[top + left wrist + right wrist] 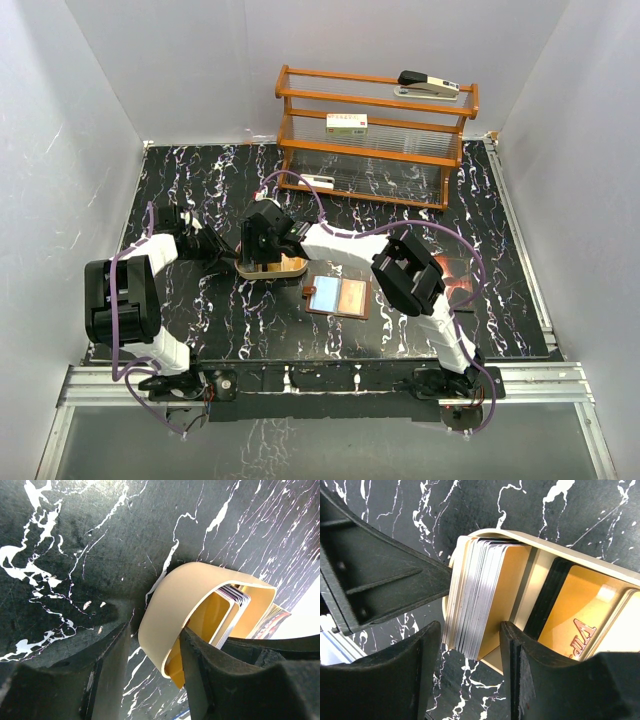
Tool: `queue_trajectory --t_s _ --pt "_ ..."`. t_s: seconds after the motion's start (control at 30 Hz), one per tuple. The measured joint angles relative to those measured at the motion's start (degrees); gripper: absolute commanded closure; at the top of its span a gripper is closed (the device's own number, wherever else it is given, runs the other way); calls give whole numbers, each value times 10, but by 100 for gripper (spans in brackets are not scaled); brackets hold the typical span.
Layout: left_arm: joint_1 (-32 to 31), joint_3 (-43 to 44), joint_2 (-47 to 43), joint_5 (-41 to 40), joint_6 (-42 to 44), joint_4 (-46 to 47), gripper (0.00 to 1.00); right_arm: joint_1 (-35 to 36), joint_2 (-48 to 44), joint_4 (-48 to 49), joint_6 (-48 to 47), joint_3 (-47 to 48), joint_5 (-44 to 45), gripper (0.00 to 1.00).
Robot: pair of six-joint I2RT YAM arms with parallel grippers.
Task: Put the credit cards into the card holder
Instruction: Pick up the credit card from the storage box.
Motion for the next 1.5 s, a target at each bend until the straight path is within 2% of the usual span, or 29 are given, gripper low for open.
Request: queue_trajectory --t_s 0.63,0.8,0.93,1.27,1.5 --pt "0 -6 0 8 3 8 60 -1 -1 0 0 2 -7 67" --pt "0 -7 0 7 3 8 60 -1 -1 3 0 2 -6 68" --pt "1 -7 0 7 5 8 60 -1 -2 3 0 1 -3 63" --pt "2 -7 0 7 7 8 60 0 -3 13 2 1 -4 61" --pt "2 -7 0 7 8 8 60 0 -9 15 2 1 -4 69"
